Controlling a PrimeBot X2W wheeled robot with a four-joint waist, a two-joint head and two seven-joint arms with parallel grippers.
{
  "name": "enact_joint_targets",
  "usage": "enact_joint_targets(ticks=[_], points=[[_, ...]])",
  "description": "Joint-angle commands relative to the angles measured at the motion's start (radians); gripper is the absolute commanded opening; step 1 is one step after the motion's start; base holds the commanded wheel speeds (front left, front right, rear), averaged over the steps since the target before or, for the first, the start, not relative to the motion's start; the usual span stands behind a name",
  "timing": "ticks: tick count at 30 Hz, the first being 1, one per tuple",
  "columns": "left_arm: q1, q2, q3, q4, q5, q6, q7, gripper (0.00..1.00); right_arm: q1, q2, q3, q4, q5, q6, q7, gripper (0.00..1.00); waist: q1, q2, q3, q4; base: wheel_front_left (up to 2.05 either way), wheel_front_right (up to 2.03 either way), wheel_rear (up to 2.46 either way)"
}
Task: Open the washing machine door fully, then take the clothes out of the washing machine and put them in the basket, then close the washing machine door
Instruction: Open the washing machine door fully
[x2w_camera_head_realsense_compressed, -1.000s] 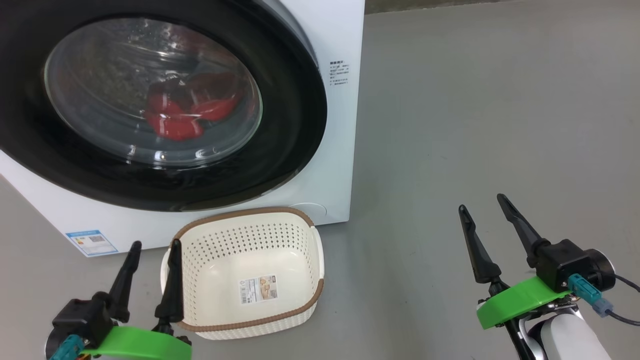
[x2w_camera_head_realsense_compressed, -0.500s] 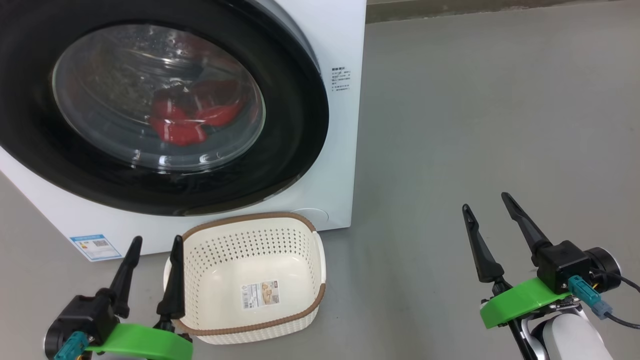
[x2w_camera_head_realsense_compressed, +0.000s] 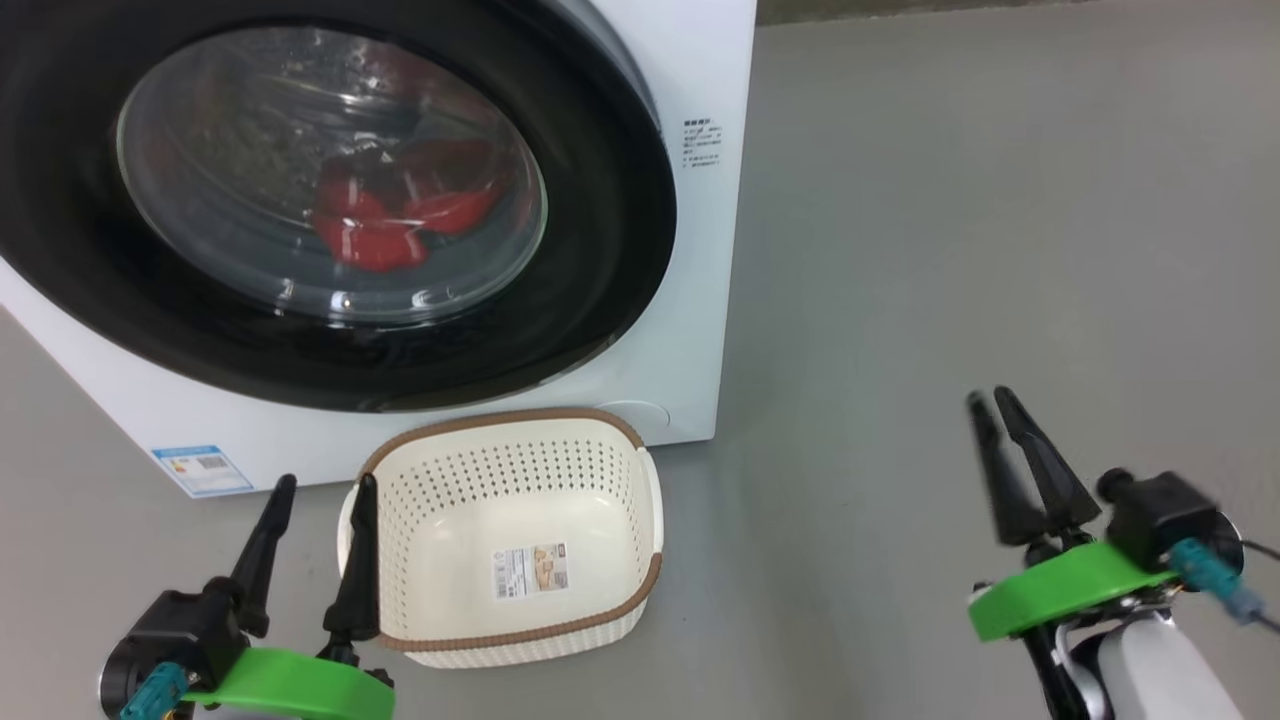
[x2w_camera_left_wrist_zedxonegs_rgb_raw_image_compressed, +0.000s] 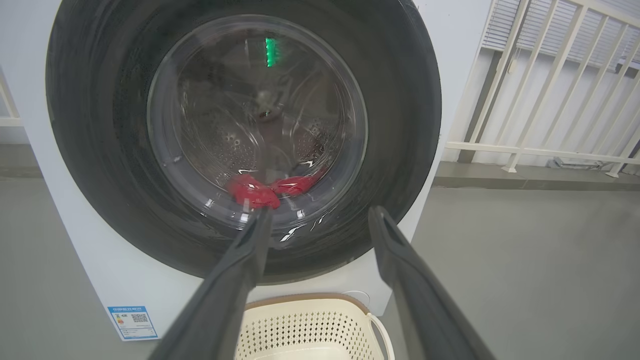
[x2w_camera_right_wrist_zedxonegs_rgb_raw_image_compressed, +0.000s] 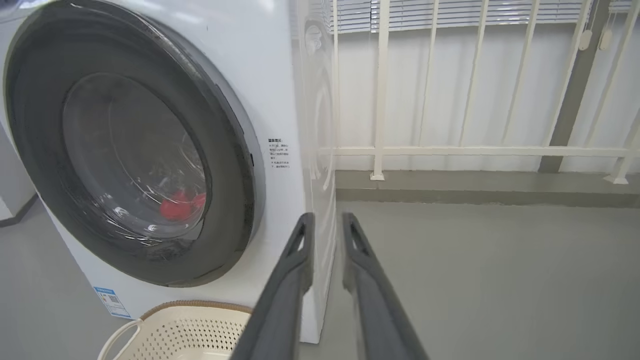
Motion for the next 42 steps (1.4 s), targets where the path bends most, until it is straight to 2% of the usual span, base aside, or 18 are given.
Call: enact_joint_targets(ticks=[1,7,12,17,18,25,31,35,42], points=[[-0.039,0.014,0.027,-0.024,0.003,-0.006,-0.012,1.0,-0.062,-0.002,0.01,-0.015,0.085,0.0,-0.006,0.0,0.0,0.0,0.021,0.012,0.0,0.0,0.0],[-0.069,0.016,0.013,-0.043,-0.002,-0.006,-0.012,1.0,-0.143,0.001,0.005,0.008,0.36,0.0,-0.006,0.0,0.0,0.0,0.08,0.033,0.0,0.0,0.0],[-0.101,0.017,0.0,-0.063,-0.008,-0.006,-0.012,1.0,-0.235,-0.016,0.049,0.043,0.562,0.0,-0.006,0.0,0.0,0.0,0.138,0.053,0.0,0.0,0.0],[-0.138,0.014,-0.021,-0.093,-0.018,-0.006,-0.012,1.0,-0.346,-0.067,0.142,0.064,0.784,0.0,0.001,0.0,0.0,0.0,0.198,0.072,0.0,0.0,0.0],[-0.138,0.014,-0.021,-0.093,-0.018,-0.006,-0.012,1.0,-0.346,-0.067,0.142,0.064,0.784,0.0,0.001,0.0,0.0,0.0,0.198,0.072,0.0,0.0,0.0],[-0.187,0.018,-0.037,-0.137,-0.033,-0.006,-0.012,1.0,-0.49,-0.141,0.237,0.055,1.052,0.0,0.073,0.0,0.0,0.0,0.285,0.097,0.0,0.0,0.0],[-0.222,0.016,-0.056,-0.168,-0.039,-0.006,-0.012,1.0,-0.602,-0.187,0.286,0.06,1.195,0.0,0.16,0.0,0.0,0.0,0.36,0.115,0.0,0.0,0.0],[-0.248,0.014,-0.066,-0.187,-0.042,-0.006,-0.012,1.0,-0.673,-0.225,0.32,0.06,1.246,0.0,0.23,0.0,0.0,0.0,0.414,0.129,0.0,0.0,0.0],[-0.295,0.013,-0.079,-0.187,-0.052,-0.006,-0.012,1.0,-0.779,-0.239,0.327,0.074,1.351,0.0,0.323,0.0,0.0,0.0,0.485,0.152,0.0,0.0,0.0]])
